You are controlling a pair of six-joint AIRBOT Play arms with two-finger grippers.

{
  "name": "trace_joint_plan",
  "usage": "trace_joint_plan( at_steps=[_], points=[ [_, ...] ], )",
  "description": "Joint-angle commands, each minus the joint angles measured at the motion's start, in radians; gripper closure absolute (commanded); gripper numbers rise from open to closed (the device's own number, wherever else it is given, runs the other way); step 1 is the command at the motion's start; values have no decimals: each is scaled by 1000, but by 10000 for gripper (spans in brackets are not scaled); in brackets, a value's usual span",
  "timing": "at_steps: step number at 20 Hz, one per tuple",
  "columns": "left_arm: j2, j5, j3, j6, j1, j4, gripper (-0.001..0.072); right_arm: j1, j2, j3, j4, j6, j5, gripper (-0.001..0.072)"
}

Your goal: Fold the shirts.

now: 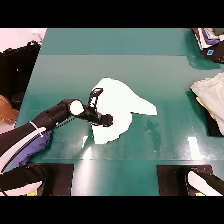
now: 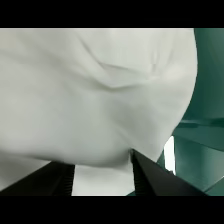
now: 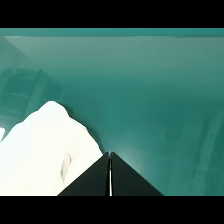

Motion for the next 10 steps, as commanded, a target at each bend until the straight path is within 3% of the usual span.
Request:
trace_joint_plan(
  at_steps=[1, 3, 5, 10],
  points=[
    [-11, 64, -3, -40, -4, -11, 286, 0, 0, 1, 0, 0, 11, 695],
    [-11, 69, -3, -42, -4, -10, 688, 0, 0, 1, 0, 0, 17, 695],
    [-10, 47, 4, -41, 5, 1, 682, 0, 0, 1, 0, 0, 18, 695],
    [71, -375, 196, 90, 184, 172, 682, 0, -4, 1, -9, 0, 27, 695]
  ],
)
